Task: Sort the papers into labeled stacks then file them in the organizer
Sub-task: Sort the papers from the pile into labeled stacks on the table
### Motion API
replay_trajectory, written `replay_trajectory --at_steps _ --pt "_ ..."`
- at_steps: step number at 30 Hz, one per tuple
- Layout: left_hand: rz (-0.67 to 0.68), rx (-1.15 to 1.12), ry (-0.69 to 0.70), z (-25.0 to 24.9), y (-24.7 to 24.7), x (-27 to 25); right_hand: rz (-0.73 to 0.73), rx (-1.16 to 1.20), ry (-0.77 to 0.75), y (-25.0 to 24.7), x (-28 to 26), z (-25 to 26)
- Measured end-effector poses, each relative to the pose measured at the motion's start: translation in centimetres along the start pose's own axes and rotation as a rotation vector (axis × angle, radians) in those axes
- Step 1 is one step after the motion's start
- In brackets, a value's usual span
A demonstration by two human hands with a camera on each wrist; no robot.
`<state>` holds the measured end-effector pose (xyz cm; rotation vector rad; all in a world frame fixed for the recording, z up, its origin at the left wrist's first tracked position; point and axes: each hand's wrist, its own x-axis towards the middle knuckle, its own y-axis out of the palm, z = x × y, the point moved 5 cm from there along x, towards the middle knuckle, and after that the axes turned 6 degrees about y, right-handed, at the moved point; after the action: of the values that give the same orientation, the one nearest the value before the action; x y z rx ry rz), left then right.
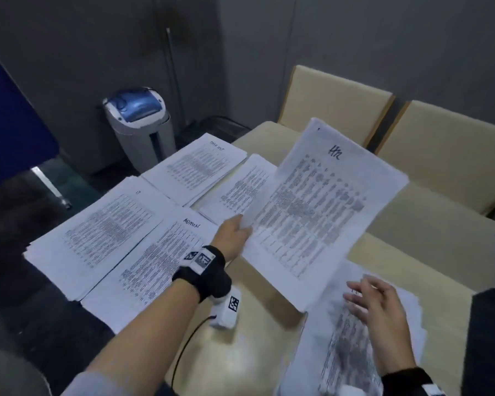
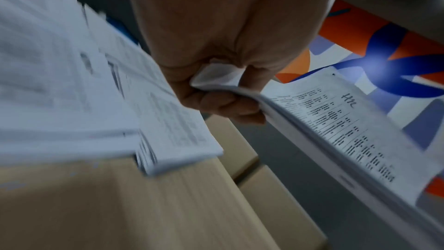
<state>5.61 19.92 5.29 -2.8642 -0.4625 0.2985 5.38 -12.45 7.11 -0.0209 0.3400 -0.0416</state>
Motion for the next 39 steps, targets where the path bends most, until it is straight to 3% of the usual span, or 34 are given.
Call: replay_trajectory --at_steps 6,12,14,17,19,21,24,27,30,32,34,39 --pt "-0.062 0.471 -0.121 3.2 -10.2 11.1 -0.203 -0.203 0.257 -2.4 1.1 -7.4" --pt "0.060 0.655 -0.239 6.1 -11.0 17.1 -0.279 -0.386 0.303 -5.9 1.4 -12.2" --pt "0.034 0.682 -0.302 7.0 -10.8 17.8 -0.332 -0.405 0.357 -6.9 1.1 -12.3" --pt "-0.161 0.840 -0.372 6.3 -10.2 17.0 -0.397 -0.408 0.375 -8.5 0.1 -10.8" --pt "-0.274 0.896 -0.266 4.5 -8.4 16.0 -0.448 -0.462 0.328 -9.0 -1.0 -9.7" --pt "-0.306 0.828 -0.094 2.4 -5.2 14.5 -0.501 -0.539 0.296 -9.0 -1.8 -8.5" --pt "-0.210 0.584 0.064 0.0 0.4 10.6 -0.491 -0.610 0.417 -10.4 -1.6 -8.8" --pt "0.026 0.451 0.062 -0.1 6.9 5.8 -0.443 -0.699 0.413 -12.0 -0.5 -9.2" --pt "0.326 0.564 -0.033 2.1 12.6 1.1 -0.397 -0.701 0.369 -12.1 0.8 -9.6" --pt "0.443 0.681 -0.076 4.0 15.3 -1.6 -0.394 -0.728 0.373 -12.6 1.4 -10.2" --pt "0.460 0.734 -0.097 5.3 17.0 -3.5 -0.419 -0.722 0.351 -13.2 1.6 -10.6" --pt "0.257 0.748 -0.093 5.8 17.5 -5.4 -0.426 -0.657 0.271 -14.5 0.6 -10.3"
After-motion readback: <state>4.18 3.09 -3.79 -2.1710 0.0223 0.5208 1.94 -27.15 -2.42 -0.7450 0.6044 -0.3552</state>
